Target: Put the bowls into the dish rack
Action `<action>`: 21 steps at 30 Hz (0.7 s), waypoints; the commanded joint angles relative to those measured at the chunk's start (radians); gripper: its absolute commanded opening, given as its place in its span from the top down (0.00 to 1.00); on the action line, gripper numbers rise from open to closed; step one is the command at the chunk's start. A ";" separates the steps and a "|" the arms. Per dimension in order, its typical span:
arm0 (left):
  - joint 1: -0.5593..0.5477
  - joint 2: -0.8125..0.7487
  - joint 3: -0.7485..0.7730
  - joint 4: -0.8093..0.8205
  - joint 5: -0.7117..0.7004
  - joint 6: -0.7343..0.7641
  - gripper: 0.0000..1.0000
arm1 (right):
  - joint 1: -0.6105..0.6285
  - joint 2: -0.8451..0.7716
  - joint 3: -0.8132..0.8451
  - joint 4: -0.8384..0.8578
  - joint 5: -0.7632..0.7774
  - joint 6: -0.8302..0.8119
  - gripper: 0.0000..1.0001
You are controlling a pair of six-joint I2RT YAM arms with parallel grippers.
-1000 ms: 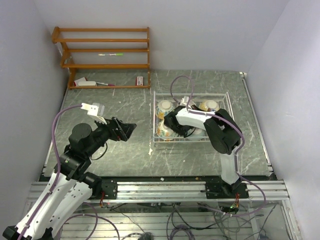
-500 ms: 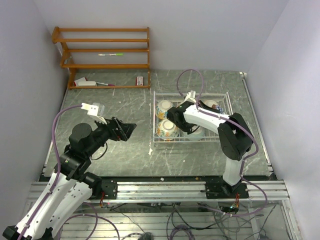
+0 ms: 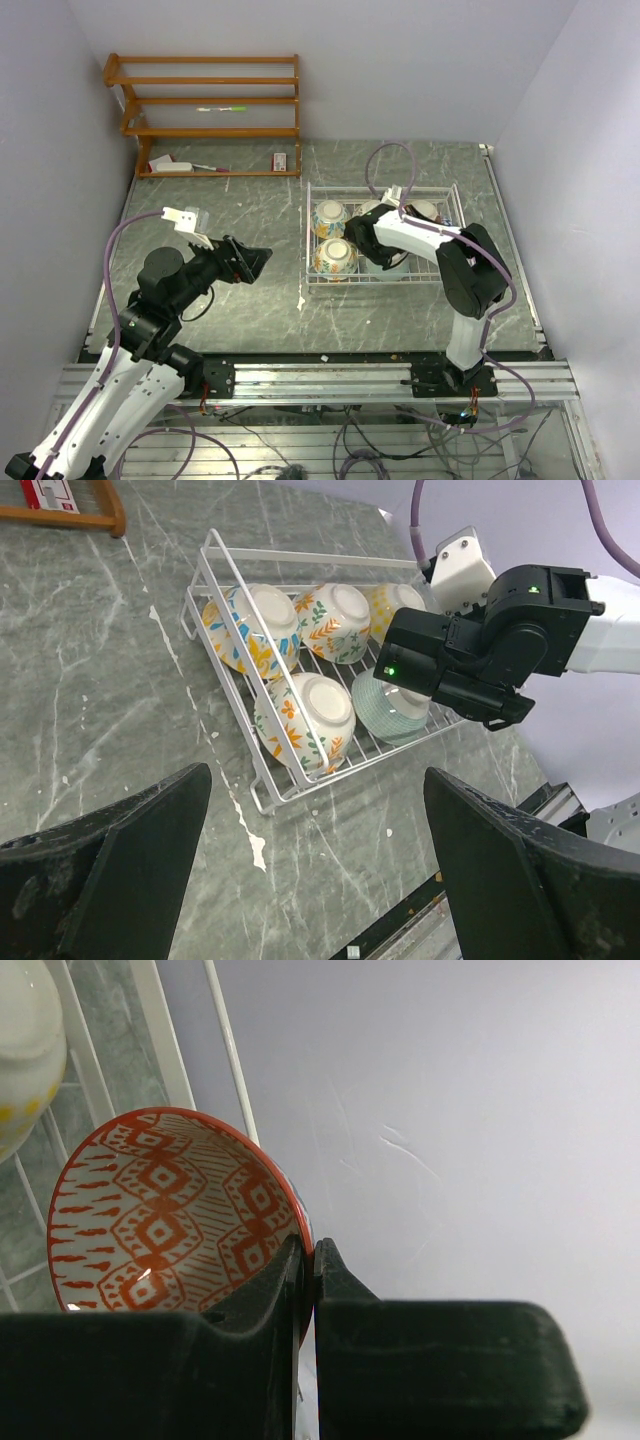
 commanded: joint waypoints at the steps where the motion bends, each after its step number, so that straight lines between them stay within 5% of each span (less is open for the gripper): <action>1: -0.002 -0.012 0.020 -0.013 -0.010 0.010 0.02 | -0.010 0.017 -0.021 -0.009 0.048 0.032 1.00; 21: -0.002 -0.013 0.025 -0.032 -0.029 0.014 0.02 | -0.035 0.160 -0.022 -0.010 0.064 0.049 0.98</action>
